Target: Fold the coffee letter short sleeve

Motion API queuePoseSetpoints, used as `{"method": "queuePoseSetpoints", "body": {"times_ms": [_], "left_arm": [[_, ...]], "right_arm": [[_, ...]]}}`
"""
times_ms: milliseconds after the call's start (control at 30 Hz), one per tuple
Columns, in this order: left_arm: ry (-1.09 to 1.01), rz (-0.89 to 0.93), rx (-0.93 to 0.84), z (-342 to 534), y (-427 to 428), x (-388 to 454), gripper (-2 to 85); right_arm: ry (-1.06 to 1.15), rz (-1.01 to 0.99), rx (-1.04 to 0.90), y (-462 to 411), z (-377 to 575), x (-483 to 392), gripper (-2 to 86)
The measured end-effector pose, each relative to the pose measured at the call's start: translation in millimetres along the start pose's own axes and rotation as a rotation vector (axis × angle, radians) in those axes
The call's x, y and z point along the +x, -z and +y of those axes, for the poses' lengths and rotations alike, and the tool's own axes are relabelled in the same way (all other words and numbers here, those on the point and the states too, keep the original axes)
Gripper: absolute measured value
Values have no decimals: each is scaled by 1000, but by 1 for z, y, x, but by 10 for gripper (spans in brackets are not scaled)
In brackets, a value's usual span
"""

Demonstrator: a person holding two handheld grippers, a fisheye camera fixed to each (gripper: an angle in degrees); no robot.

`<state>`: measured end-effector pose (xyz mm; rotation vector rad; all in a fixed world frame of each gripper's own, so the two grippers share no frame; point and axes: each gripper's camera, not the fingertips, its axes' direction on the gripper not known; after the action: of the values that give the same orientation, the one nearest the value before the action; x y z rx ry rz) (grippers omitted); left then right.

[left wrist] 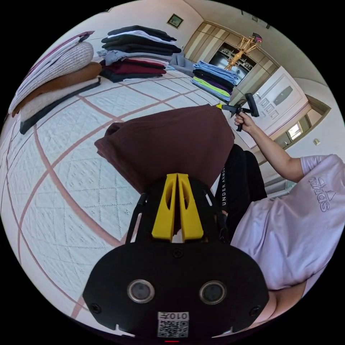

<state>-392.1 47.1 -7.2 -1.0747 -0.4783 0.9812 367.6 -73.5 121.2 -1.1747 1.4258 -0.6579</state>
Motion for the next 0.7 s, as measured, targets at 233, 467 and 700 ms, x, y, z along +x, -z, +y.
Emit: {"method": "queuePoseSetpoints", "body": {"times_ms": [233, 467, 700], "left_arm": [[-10, -80, 162, 11, 50, 16, -1], [39, -114, 1, 22, 18, 4, -1], [31, -283, 6, 33, 47, 36, 3]], "right_arm": [[-27, 172, 99, 50, 15, -61, 48], [-43, 143, -93, 10, 31, -98, 43], [-45, 96, 125, 80, 36, -134, 63]]}}
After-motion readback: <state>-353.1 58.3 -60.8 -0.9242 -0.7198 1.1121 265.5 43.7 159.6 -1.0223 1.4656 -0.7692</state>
